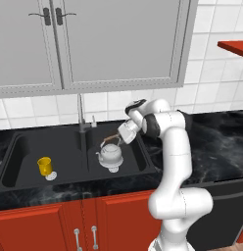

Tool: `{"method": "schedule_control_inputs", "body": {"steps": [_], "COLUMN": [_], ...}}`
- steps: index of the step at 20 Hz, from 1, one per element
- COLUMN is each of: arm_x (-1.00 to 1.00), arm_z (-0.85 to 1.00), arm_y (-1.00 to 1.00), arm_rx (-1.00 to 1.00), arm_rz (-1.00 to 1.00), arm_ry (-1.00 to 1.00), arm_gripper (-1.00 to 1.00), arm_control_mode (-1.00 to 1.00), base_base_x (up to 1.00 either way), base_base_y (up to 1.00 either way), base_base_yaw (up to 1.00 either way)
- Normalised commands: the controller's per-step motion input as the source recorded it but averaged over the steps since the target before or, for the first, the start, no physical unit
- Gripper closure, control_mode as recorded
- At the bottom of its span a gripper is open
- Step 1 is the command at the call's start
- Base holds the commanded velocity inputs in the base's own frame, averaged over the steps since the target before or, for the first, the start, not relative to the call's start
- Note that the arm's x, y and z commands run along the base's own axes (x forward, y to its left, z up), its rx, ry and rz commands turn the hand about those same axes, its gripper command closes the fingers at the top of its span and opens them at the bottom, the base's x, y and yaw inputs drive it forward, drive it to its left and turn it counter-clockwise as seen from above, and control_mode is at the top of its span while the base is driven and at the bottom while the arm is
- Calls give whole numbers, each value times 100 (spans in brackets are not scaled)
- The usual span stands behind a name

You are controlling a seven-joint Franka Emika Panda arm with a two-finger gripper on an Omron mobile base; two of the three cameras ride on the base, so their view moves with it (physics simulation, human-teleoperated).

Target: Open the cabinet, pick the kettle from the cabinet, and place it in the sink.

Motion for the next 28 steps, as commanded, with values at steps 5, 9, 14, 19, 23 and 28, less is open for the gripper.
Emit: {"method": "schedule_control_inputs", "body": {"steps": [5,9,14,19,23,28], "arm_x": [-5,-19,-24,-31,-37,-30], "arm_z": [3,15,22,24,33,41], "arm_y": [-11,-3,-5,-7,-10,-12], "arm_rx": [-29,-26,-21,-13,-9,-2], "arm_rz": [0,0,0,0,-1,-10], "arm_ry": [-6,-2,-1,0,0,0], "arm_gripper": [-100,-100,-100,-100,-100,-100], "arm_control_mode": [-100,-100,-100,-100,-100,-100], "base_base_x": [0,0,0,0,0,0], "base_base_y": [0,0,0,0,0,0], "base_base_yaw": [0,0,0,0,0,0]}}
